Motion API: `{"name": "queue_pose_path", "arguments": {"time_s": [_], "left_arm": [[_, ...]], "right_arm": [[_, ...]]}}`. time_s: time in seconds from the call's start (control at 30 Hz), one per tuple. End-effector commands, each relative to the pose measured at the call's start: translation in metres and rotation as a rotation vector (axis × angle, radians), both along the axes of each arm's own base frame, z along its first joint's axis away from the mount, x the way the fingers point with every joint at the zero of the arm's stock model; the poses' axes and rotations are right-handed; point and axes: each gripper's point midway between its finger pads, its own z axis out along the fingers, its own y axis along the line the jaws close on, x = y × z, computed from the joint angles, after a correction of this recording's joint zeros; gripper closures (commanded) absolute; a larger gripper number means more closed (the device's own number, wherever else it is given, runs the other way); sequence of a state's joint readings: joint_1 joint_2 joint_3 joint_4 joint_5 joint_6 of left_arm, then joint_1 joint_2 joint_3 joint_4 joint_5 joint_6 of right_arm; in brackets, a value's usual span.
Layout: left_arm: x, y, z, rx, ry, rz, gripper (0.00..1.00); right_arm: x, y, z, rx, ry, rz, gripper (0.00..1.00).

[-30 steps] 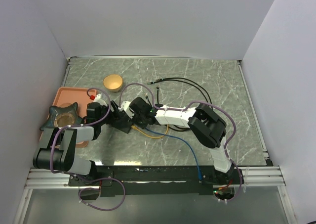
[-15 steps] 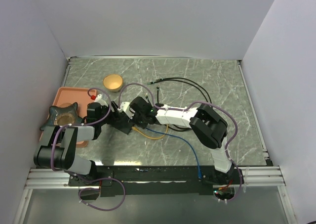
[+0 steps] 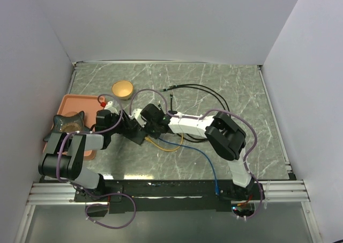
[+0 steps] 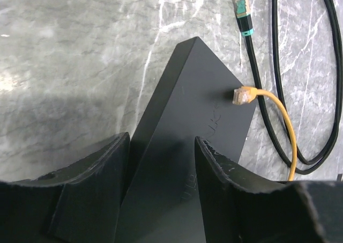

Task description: Insert the plug into the switch port

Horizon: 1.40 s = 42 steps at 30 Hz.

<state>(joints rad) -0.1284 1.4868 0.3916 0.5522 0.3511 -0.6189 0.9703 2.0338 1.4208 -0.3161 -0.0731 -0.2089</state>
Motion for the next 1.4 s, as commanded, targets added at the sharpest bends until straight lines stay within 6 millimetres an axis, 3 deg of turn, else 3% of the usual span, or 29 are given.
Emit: {"name": "queue_pose_path", "arguments": {"time_s": [0.0, 0.4, 0.63, 0.87, 1.13, 1.23, 1.37], "left_arm": [[-0.03, -0.058, 0.013, -0.124, 0.053, -0.255, 0.46], [-0.043, -0.084, 0.008, -0.13, 0.116, -0.368, 0.52], [-0.04, -0.08, 0.008, -0.092, 0.108, -0.333, 0.52], [-0.031, -0.07, 0.007, -0.049, 0.105, -0.266, 0.39], [-0.025, -0.051, 0.016, -0.009, 0.087, -0.16, 0.2], [-0.023, -0.042, 0.018, 0.008, 0.083, -0.119, 0.15], [-0.02, -0.026, 0.02, 0.036, 0.084, -0.032, 0.11]], "right_arm": [[0.031, 0.076, 0.073, 0.321, -0.131, 0.059, 1.0], [0.057, 0.089, 0.086, 0.389, -0.154, 0.023, 1.0], [0.055, 0.092, 0.087, 0.395, -0.144, 0.036, 1.0], [0.04, 0.077, 0.085, 0.371, -0.123, 0.027, 1.0], [0.026, 0.055, 0.054, 0.274, -0.051, -0.007, 1.0], [0.023, 0.046, 0.048, 0.25, -0.042, -0.027, 0.88], [0.024, 0.031, 0.059, 0.246, -0.073, -0.081, 0.67]]}}
